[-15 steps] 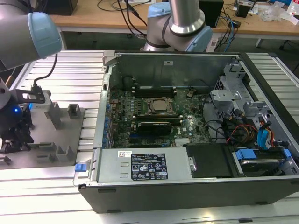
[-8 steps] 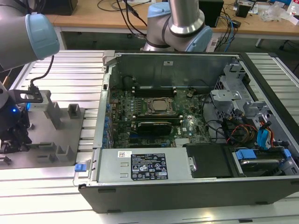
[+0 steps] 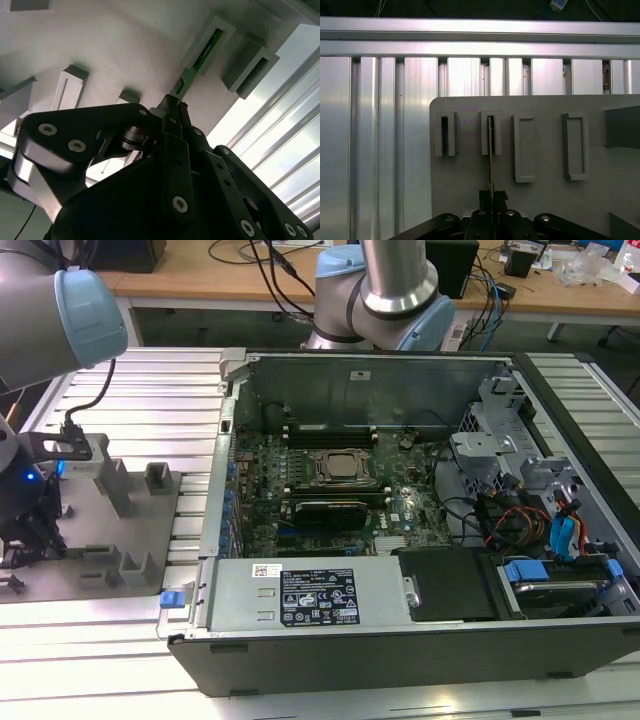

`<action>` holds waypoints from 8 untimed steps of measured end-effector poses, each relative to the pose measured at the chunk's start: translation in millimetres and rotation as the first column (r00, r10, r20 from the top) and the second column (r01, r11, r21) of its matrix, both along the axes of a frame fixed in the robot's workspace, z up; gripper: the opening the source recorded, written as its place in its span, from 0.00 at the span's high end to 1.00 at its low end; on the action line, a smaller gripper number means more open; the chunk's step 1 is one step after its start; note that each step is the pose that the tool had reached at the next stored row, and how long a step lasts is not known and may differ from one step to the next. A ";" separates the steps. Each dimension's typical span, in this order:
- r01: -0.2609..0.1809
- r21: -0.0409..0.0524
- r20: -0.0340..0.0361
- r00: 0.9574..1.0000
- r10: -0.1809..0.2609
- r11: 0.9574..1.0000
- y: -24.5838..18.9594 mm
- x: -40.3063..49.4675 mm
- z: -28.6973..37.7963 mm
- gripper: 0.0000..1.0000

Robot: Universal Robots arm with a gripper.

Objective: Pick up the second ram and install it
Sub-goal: 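Pick up the second ram and move it above second insertion slot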

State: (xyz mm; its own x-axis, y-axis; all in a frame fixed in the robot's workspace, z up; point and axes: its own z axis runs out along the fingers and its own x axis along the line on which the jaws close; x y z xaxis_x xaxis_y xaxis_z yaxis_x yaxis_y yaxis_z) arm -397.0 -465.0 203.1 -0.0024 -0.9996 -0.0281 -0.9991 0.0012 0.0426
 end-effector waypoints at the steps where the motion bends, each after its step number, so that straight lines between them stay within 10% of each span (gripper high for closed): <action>1: 0.000 0.000 0.000 1.000 0.000 1.000 0.0 0.0 0.0 0.87; 8: 0.000 0.000 0.000 1.000 0.000 1.000 0.0 0.0 -0.1 0.87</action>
